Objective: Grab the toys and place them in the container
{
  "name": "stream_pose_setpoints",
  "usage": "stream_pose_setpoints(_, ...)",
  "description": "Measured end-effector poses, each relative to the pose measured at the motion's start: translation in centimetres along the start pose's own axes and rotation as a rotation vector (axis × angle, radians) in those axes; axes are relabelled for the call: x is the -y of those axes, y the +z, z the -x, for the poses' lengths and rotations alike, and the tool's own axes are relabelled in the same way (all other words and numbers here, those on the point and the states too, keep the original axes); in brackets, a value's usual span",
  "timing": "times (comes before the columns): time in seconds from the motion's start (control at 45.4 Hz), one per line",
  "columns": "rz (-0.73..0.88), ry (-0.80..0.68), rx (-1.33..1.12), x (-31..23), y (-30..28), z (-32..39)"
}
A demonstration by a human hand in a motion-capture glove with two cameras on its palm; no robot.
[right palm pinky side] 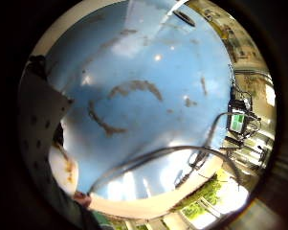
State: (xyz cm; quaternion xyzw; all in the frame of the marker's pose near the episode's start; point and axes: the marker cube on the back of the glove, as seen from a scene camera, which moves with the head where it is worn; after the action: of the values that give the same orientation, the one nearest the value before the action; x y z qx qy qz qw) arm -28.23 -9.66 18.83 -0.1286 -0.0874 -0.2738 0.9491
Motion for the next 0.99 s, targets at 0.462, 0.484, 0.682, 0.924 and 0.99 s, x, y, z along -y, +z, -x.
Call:
stream_pose_setpoints(0.462, -0.184, 0.196, -0.143, 0.1, -27.7, 4.1)
stream_pose_setpoints(0.484, -0.189, 0.168, -0.150, 0.4, -28.4, 5.1)
stream_pose_setpoints(0.682, -0.183, 0.012, -0.270, 4.3, -30.4, 13.0)
stream_pose_setpoints(0.924, -0.122, -0.148, -0.329, 9.5, -26.5, 23.9)
stream_pose_setpoints(0.99, -0.067, -0.152, -0.348, 11.0, -24.9, 27.0)
